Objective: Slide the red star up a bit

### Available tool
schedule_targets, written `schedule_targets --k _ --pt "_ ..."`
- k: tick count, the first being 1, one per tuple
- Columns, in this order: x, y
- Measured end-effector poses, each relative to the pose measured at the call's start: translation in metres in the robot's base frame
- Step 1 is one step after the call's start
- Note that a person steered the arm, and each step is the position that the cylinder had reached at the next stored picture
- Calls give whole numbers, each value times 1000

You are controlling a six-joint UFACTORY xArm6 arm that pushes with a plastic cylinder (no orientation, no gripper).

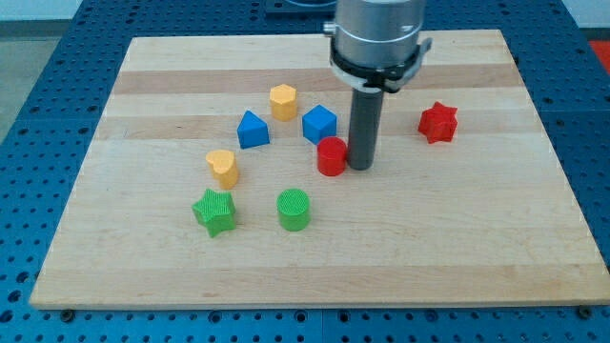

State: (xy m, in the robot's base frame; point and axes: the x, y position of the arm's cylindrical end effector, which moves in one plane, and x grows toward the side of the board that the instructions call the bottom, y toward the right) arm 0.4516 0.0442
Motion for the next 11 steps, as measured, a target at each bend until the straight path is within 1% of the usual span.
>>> schedule_targets --k 1,3,7,10,11 --pt "-16 0" --pt "-18 47" --pt "-35 65" --pt "-35 103" --pt "-35 97"
